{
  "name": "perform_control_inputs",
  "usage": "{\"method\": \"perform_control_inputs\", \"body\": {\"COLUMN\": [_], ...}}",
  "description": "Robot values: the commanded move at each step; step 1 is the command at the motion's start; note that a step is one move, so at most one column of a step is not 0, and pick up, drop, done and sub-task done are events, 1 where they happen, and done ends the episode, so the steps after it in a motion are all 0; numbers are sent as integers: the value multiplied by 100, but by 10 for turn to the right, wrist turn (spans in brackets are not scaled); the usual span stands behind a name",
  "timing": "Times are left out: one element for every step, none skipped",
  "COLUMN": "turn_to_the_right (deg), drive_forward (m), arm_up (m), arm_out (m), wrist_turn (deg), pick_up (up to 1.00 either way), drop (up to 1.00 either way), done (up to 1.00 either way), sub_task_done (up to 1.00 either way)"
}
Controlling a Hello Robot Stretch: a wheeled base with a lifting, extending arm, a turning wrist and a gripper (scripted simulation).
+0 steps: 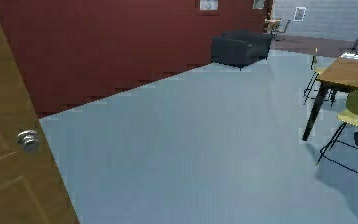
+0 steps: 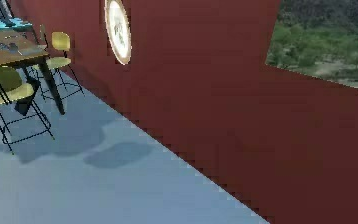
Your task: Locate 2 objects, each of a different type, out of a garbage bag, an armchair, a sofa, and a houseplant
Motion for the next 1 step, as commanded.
{"method": "perform_control_inputs", "body": {"turn_to_the_right": [180], "drive_forward": [0], "arm_up": [0], "arm_out": [0], "wrist_turn": [0], "pick_up": [0], "drop": [0], "done": [0], "sub_task_done": [0]}}
